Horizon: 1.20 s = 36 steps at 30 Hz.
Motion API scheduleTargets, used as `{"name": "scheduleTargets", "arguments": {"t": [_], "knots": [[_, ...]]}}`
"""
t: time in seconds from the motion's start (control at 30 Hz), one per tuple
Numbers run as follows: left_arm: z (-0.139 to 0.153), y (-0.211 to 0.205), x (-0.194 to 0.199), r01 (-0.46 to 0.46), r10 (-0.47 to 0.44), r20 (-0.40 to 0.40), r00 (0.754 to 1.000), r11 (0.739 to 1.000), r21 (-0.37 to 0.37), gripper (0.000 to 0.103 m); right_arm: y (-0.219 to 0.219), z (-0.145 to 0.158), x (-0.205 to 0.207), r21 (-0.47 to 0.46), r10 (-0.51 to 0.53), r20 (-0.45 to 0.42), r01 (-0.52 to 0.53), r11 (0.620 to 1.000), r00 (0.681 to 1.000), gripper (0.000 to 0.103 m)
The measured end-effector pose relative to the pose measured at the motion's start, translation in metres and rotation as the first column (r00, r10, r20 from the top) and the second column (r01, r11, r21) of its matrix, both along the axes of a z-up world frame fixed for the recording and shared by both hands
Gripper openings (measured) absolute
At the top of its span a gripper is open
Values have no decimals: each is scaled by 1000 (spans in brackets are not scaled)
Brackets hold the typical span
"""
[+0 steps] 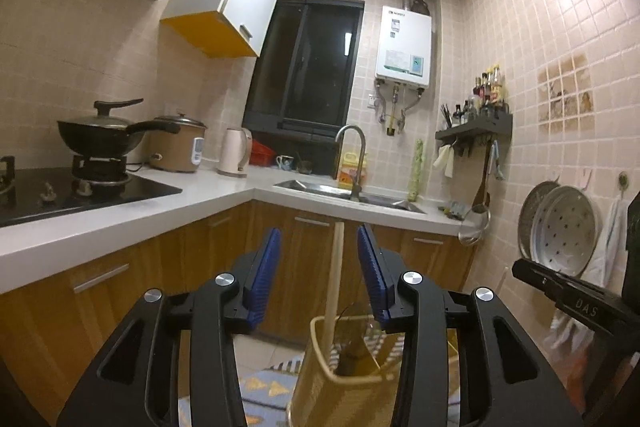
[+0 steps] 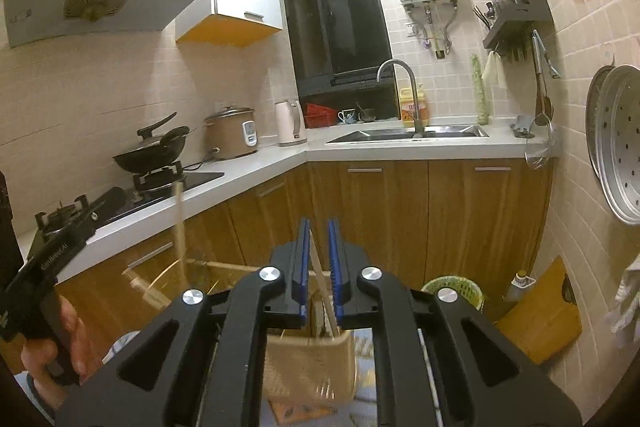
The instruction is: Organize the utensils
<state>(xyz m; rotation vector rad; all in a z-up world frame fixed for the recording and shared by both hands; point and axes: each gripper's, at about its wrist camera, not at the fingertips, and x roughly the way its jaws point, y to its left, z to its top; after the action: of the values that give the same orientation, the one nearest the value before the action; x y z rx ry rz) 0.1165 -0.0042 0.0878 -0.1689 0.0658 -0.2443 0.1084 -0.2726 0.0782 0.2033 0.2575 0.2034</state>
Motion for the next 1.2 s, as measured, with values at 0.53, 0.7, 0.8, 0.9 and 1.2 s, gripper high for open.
{"name": "scheduleTargets", "arguments": {"t": [0.53, 0.7, 0.8, 0.9, 1.2], "knots": [[-30, 20, -70, 55, -58, -180, 982, 998, -22, 83, 29, -43, -92, -113, -31, -77, 22, 993, 997, 73], [-50, 9, -78, 23, -21, -221, 975, 1000, 8, 84, 33, -61, -99, -138, -114, -96, 101, 985, 989, 74], [-58, 2, -85, -8, 13, -206, 978, 1000, 27, 89, 29, -68, -101, -134, -162, -91, 149, 980, 983, 74], [-63, -5, -90, -43, 53, -174, 983, 997, 62, 90, 27, -75, -102, -142, -195, -81, 182, 973, 978, 74], [-81, -18, -92, -73, 94, -140, 986, 985, 154, 92, 30, -89, -102, -152, -204, -78, 191, 970, 976, 75]]}}
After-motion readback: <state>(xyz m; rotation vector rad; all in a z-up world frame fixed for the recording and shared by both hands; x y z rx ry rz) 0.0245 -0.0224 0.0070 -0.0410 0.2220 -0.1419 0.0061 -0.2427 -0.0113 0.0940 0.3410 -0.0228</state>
